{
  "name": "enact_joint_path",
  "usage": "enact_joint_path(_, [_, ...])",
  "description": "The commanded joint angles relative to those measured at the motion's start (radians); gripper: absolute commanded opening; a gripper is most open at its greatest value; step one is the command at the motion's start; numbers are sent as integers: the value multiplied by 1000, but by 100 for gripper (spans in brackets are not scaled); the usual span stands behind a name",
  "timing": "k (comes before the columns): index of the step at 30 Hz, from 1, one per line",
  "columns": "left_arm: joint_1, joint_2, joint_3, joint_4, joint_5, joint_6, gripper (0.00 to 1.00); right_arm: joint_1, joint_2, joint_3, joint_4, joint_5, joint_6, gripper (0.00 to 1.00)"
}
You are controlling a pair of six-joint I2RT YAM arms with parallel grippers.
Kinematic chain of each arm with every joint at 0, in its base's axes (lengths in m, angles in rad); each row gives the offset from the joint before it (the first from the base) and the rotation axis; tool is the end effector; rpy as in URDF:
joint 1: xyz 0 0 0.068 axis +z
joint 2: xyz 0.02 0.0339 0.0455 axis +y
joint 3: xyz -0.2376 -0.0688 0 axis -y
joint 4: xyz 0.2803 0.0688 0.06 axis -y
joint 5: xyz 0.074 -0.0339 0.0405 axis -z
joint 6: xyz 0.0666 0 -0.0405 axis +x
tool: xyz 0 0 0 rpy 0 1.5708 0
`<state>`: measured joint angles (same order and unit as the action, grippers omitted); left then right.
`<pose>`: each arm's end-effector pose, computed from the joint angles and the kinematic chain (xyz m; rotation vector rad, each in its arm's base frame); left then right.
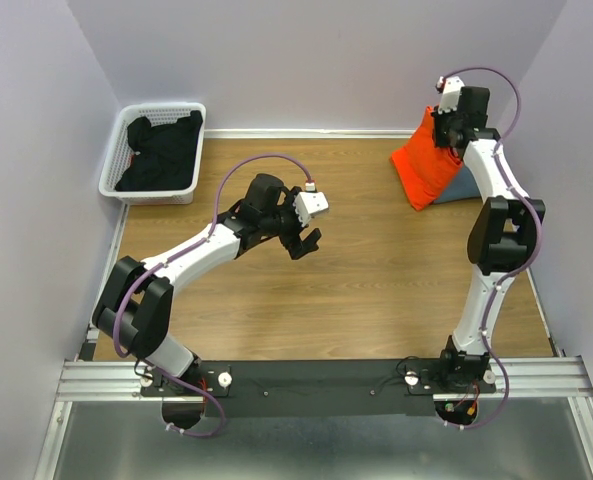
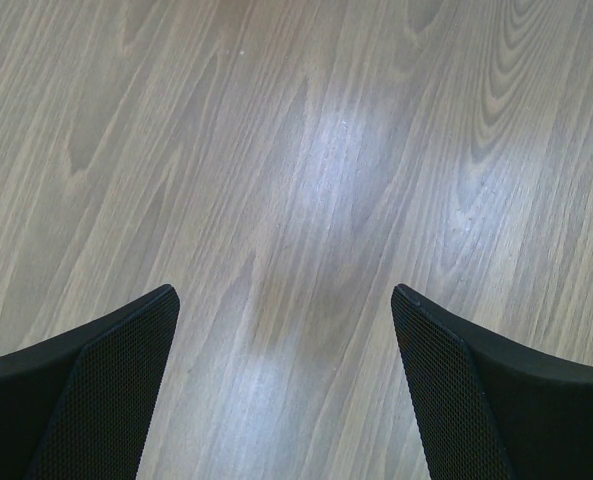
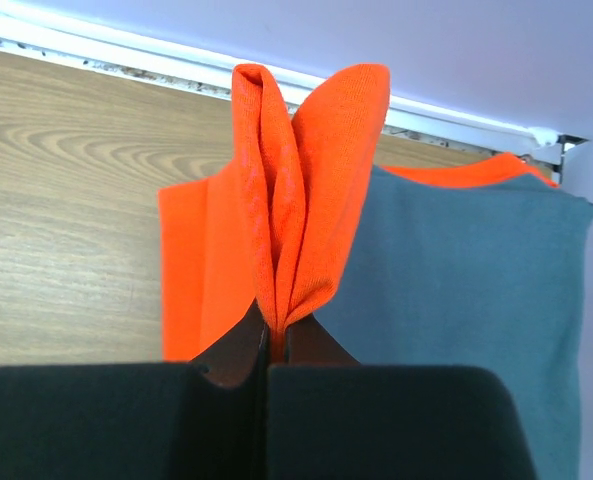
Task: Fold and stack the t-shirts
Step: Neatly place the folded tshirt to the corner
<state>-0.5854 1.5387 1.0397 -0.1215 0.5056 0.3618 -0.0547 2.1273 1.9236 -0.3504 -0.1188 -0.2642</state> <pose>0.3113 -0.2450 0.1926 1.2421 1.7935 -0.6793 0.5509 -0.0223 0.2436 -0.2915 2.1011 -0.0631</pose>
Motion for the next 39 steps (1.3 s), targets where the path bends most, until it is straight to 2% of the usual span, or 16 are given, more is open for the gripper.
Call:
enact_joint_path(1, [1,-12,19,5,-16,-1,95,-11,-75,48,-12,7,-20,0])
enact_joint_path(22, [1,-3,26,5,-7,-3,95,-39,-152,71,-62,-28,-38,1])
enact_joint_path(33, [2,9,34,-7,13,2,95,-86,-95,86,-65,-47,-73,1])
enact_joint_path(39, [2,8,34,-26,20,11,95,-122,-9,150,-67,-62,-113,0])
